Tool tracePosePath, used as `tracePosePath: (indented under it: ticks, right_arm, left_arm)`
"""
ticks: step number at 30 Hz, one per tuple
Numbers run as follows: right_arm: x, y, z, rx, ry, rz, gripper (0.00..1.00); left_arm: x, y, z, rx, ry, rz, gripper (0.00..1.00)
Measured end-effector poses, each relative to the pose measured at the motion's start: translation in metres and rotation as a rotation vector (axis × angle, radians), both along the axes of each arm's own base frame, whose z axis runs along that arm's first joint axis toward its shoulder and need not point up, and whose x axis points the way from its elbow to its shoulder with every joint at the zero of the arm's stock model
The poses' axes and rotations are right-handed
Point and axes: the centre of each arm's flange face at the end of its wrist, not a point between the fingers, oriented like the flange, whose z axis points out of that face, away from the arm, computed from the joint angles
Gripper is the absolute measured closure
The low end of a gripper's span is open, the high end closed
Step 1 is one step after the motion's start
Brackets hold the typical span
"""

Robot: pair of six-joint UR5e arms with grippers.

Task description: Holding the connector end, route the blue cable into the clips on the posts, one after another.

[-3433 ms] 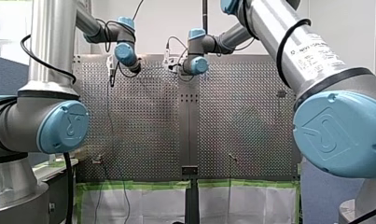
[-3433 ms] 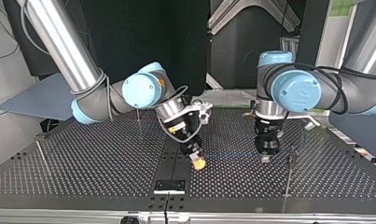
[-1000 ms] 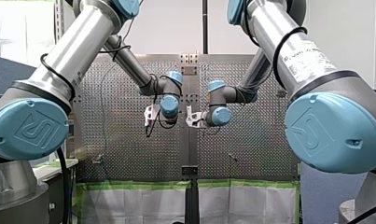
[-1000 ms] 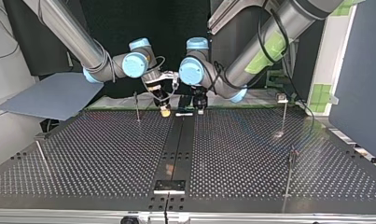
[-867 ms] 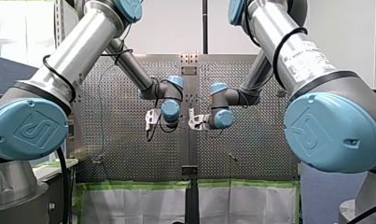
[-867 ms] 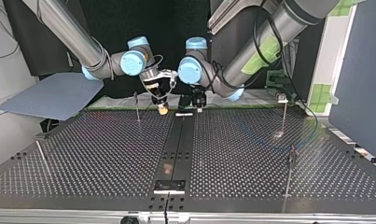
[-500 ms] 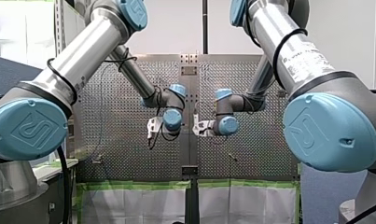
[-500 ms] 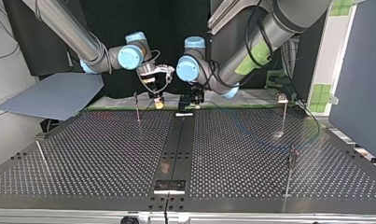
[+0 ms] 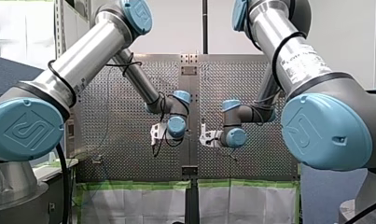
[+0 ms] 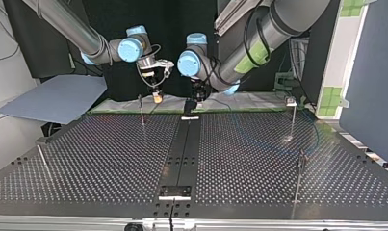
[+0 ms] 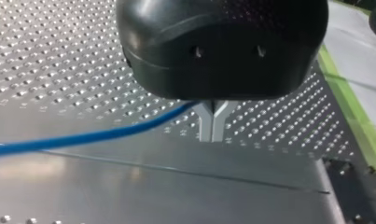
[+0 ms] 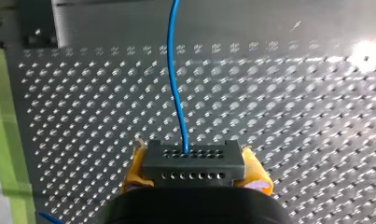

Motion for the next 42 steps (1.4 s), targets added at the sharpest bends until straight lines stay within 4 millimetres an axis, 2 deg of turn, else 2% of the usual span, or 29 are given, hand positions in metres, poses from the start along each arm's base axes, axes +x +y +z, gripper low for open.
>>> tracePosePath:
  ticks: [9, 21, 26, 34, 42]
  right_arm:
    - [-0.016, -0.003, -0.017, -0.029, -0.007, -0.027, 1.0]
    - [-0.038, 0.009, -0.033, -0.034, -0.025, -0.049, 1.0]
    - [-0.05, 0.017, -0.043, -0.035, -0.03, -0.062, 1.0]
    - [-0.069, 0.021, -0.077, -0.017, -0.02, -0.094, 1.0]
    - [-0.084, 0.011, -0.084, -0.013, -0.033, -0.126, 1.0]
  left_arm:
    - [-0.02, -0.005, -0.033, -0.027, -0.004, -0.018, 1.0]
    - [-0.038, -0.024, -0.079, -0.038, -0.032, -0.034, 1.0]
    - [-0.041, -0.03, -0.088, -0.053, -0.054, -0.041, 1.0]
    - [-0.045, -0.041, -0.089, -0.052, -0.094, -0.062, 1.0]
    - [-0.057, -0.047, -0.107, 0.032, -0.082, -0.101, 1.0]
